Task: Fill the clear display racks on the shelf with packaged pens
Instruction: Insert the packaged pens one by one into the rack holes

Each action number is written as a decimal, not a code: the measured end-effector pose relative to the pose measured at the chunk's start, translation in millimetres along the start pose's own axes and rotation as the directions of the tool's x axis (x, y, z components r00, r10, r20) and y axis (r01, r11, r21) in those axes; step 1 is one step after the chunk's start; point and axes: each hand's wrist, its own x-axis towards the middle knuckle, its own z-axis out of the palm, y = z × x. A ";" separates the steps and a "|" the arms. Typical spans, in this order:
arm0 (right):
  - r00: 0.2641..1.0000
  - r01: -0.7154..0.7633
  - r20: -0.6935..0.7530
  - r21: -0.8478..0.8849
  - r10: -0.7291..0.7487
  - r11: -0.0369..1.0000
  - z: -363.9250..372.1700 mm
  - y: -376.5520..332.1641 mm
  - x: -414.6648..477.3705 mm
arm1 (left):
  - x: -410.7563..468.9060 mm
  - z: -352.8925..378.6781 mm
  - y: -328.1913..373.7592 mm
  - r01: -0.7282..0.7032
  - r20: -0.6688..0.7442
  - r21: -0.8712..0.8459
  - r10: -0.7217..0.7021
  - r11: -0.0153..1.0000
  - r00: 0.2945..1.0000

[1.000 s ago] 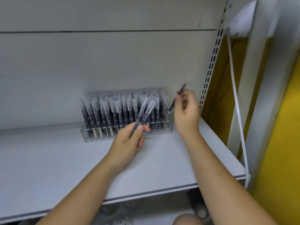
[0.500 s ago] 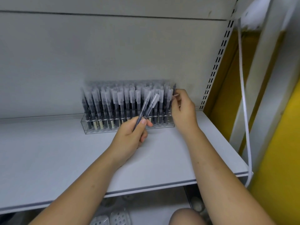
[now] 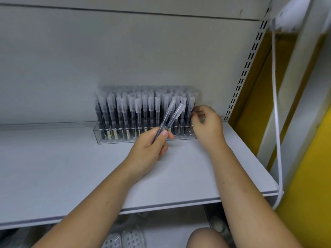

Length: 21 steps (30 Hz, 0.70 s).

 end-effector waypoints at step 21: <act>0.848 -0.275 0.529 0.476 -0.023 0.836 -16.5 -44.2 -29.6 | 1.4 -1.0 -4.0 -0.057 0.029 -0.039 0.058 0.998 0.998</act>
